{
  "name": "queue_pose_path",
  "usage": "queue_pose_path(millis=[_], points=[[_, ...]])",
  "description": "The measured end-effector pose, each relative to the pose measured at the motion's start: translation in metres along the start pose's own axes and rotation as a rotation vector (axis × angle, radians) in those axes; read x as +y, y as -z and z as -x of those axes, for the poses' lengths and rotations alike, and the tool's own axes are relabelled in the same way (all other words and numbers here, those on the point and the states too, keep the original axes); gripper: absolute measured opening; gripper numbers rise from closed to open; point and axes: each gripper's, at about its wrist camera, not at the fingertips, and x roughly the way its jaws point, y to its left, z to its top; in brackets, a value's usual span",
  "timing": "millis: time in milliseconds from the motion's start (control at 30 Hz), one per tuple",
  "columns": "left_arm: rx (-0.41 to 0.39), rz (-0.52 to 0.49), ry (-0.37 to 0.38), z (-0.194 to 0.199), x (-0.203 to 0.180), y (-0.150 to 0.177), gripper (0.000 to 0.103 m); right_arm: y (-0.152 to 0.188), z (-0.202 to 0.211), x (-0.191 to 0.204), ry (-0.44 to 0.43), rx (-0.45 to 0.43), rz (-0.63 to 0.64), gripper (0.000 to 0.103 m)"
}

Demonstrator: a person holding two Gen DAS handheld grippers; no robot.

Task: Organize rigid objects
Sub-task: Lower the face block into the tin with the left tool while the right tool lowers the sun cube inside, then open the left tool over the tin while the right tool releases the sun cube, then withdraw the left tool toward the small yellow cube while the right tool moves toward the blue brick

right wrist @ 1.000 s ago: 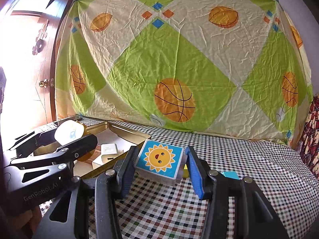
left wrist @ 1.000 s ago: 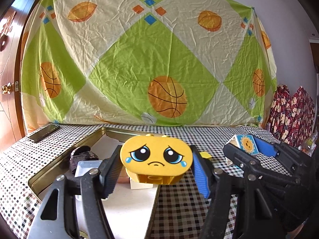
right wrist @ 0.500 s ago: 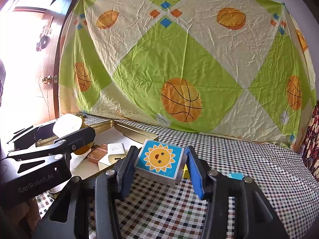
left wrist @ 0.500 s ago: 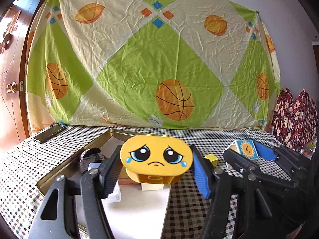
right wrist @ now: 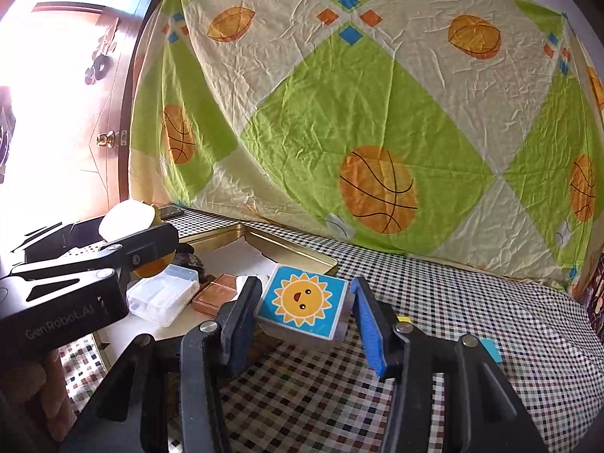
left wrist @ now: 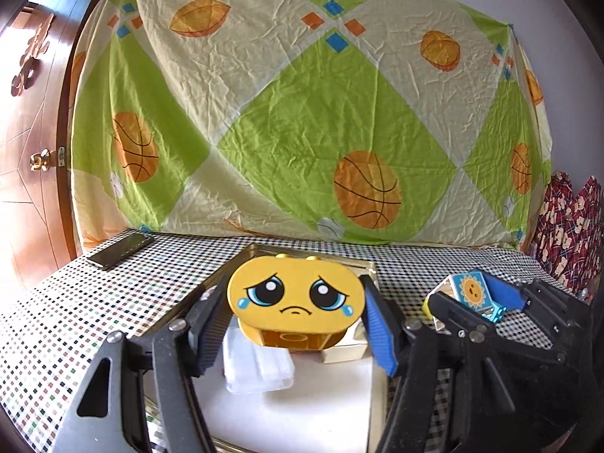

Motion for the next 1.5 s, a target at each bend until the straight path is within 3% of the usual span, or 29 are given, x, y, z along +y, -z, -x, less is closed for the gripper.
queue_pose_path(millis=[333,767,833,900,967,1100,1200,1333,1500], points=[[0.111,0.009,-0.104,-0.024,0.052,0.007,0.065,-0.016,-0.035,0.049,-0.129,0.096,0.048,0.051],[0.183,0.003,-0.126,-0.036,0.064,0.011,0.065,-0.008,-0.058,0.065,-0.159,0.193,0.055,0.052],[0.178,-0.002,-0.131,-0.035,0.063,0.011,0.072,-0.008,-0.058,0.064,-0.157,0.194,0.051,0.054],[0.167,-0.004,-0.145,-0.034,0.063,0.011,0.082,-0.008,-0.054,0.060,-0.153,0.180,0.039,0.063],[0.156,0.000,-0.158,-0.031,0.063,0.011,0.090,-0.008,-0.047,0.055,-0.134,0.154,0.026,0.069],[0.141,0.021,-0.126,-0.024,0.057,0.008,0.092,-0.004,-0.029,0.033,-0.077,0.118,0.012,0.069],[0.112,0.025,-0.106,-0.018,0.043,0.004,0.102,-0.001,-0.015,0.007,-0.005,0.101,-0.005,0.069],[0.089,0.019,-0.055,-0.015,0.015,-0.002,0.102,0.004,0.003,-0.036,0.136,0.080,-0.021,0.075],[0.086,-0.028,0.034,-0.012,-0.030,-0.008,0.103,0.014,0.028,-0.093,0.243,0.056,-0.116,0.077]])
